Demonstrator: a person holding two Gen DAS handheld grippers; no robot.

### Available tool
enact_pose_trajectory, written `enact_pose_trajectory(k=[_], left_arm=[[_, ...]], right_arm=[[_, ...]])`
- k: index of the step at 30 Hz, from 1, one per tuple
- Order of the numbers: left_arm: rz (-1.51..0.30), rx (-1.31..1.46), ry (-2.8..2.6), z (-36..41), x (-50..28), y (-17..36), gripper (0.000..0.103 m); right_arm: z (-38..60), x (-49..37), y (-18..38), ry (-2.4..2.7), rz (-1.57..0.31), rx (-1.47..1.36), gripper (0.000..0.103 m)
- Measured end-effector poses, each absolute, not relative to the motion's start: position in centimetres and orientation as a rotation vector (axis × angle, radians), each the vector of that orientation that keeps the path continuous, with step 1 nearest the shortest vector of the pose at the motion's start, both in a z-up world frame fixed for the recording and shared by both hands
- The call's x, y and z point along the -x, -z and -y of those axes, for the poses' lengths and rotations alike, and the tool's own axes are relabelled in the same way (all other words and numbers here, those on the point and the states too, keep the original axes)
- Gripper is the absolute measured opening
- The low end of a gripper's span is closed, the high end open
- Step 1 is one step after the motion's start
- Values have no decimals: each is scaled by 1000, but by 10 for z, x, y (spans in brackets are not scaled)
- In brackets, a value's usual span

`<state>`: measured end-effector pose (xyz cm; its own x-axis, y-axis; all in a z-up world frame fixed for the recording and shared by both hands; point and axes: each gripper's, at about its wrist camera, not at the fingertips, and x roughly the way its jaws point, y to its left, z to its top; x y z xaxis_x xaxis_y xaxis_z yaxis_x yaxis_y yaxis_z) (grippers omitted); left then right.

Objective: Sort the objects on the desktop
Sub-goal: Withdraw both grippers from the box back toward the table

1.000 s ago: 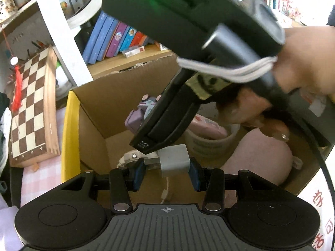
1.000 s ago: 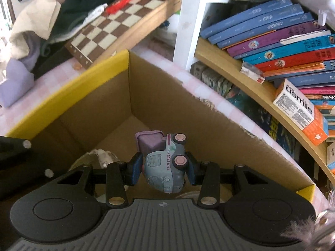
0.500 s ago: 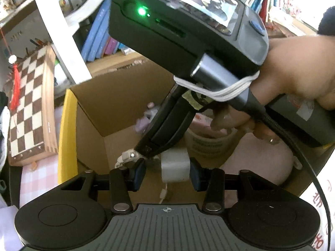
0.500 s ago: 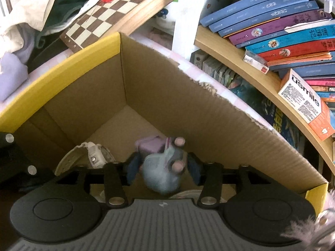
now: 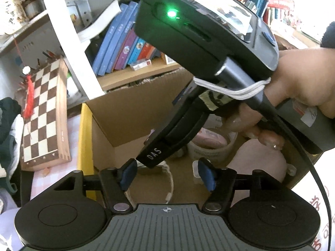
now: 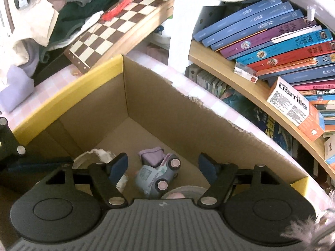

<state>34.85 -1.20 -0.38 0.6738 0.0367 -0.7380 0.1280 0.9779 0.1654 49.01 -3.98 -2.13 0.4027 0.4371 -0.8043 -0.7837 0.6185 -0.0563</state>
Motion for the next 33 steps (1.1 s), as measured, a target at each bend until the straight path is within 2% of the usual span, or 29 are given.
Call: enact_pose_trajectory(k=[5,13,23,33], left_arm=[[-800,-208,38,14,-335,-7,72],[-728,-173,-8,1,-316,-27,79],[-639,-95,-88,-19,-279,-53,80],[-630,-65,-90,-28,-241,-48,80]], right_arm=[[48,-484,11,-795,-817,442,81],[74,-468,-19,-782,-723,362,84],[107,-432,-49,-804,-631,306,86],[125,-387,-64,-768,-579,288,86]])
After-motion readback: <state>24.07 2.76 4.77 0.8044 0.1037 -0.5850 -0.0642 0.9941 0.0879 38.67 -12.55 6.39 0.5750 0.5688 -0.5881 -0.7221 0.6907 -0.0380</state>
